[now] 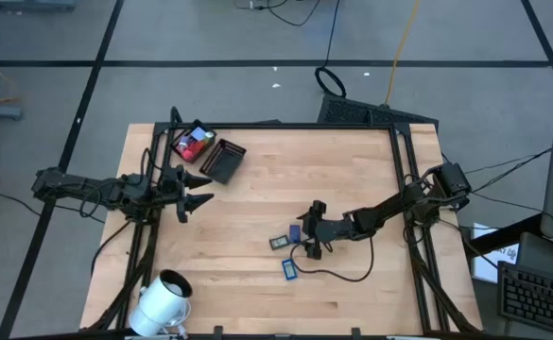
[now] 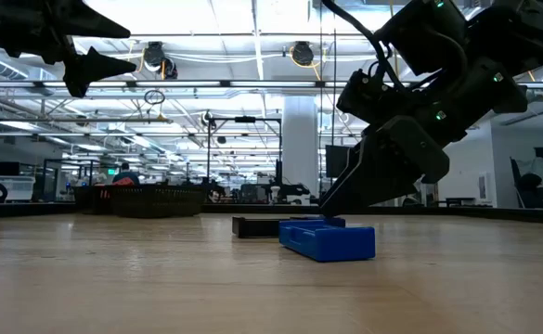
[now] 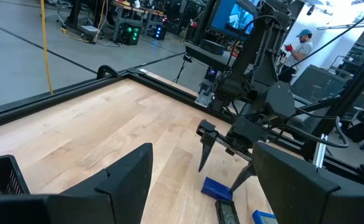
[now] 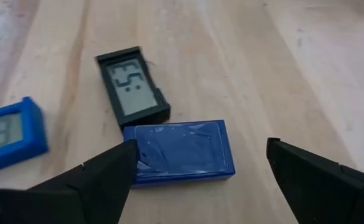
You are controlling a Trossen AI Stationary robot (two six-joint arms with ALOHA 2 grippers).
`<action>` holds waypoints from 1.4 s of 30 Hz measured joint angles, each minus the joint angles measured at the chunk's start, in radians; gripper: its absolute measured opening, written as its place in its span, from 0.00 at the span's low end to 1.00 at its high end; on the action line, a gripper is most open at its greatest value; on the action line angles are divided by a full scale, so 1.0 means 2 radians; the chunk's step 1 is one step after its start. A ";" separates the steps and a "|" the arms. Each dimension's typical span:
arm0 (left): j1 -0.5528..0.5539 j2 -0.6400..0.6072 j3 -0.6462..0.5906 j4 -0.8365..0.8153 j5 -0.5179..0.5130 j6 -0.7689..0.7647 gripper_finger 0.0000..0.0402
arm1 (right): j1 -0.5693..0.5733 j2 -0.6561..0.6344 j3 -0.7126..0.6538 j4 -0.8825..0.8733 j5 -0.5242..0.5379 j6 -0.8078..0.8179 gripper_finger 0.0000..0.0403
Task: Pick & Place Office items
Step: Put the dark blue timer into the bottom black bin
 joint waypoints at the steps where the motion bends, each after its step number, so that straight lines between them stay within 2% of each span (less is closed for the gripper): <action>1: 0.000 0.000 0.000 0.000 0.000 0.000 0.69 | 0.000 0.003 0.000 0.001 -0.003 0.000 0.87; 6: 0.000 0.000 0.000 0.000 0.000 0.000 0.69 | 0.001 0.016 0.000 0.006 -0.009 0.017 0.88; 9: 0.000 0.000 0.000 0.000 0.000 0.000 0.69 | 0.003 0.017 0.001 0.007 -0.041 0.022 0.88; 12: 0.000 0.000 0.000 0.000 0.000 0.000 0.69 | 0.009 0.009 0.000 0.003 -0.050 0.016 0.88; 27: 0.000 0.000 0.000 0.000 0.000 0.000 0.69 | 0.056 0.007 0.006 0.019 -0.048 0.010 0.88; 36: 0.000 0.000 0.000 0.000 0.000 0.000 0.69 | 0.084 -0.042 0.018 0.028 -0.049 -0.016 0.88; 42: 0.000 0.000 0.000 0.000 0.000 0.000 0.69 | 0.100 -0.020 0.018 0.022 -0.007 -0.016 0.87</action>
